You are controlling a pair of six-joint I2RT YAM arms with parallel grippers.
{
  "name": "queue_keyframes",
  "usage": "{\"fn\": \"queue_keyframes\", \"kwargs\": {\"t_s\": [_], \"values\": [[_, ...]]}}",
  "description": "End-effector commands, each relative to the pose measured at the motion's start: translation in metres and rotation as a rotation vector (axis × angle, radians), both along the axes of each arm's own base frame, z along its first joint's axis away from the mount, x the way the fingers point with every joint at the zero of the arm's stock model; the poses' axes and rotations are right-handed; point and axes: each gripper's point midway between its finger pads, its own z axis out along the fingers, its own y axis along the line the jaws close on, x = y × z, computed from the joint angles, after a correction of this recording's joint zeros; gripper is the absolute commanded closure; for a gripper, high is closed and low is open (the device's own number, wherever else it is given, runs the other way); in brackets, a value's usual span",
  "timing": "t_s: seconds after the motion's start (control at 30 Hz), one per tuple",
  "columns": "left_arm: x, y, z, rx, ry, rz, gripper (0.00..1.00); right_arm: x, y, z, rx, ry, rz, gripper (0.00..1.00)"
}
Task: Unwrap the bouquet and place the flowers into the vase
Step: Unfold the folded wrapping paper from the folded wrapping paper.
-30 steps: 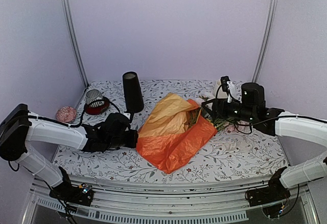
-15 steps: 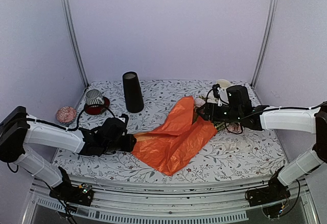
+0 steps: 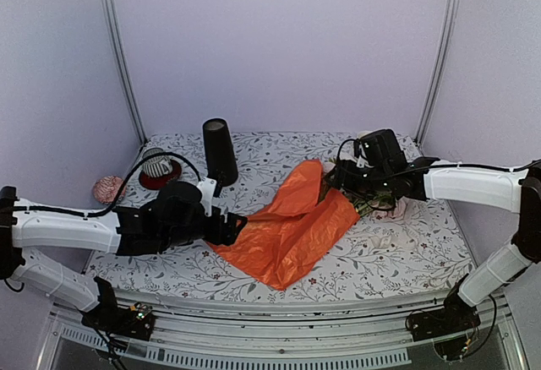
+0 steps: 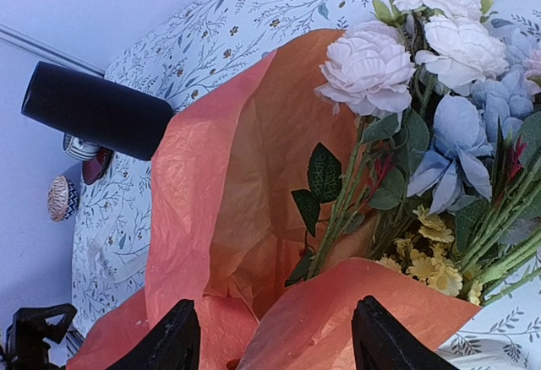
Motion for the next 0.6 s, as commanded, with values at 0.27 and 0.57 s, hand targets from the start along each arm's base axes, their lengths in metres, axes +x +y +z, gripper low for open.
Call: {"fn": "queue_keyframes", "kwargs": {"t_s": [0.27,0.57], "values": [[-0.031,-0.072,0.057,0.061,-0.182,-0.356,0.15,-0.006,0.006,-0.006,-0.011,0.075,-0.054,0.6],[-0.08,-0.111,0.077,0.111,-0.312,-0.59,0.14,-0.011,0.009,0.004,0.013,0.065,-0.042,0.79]]}}
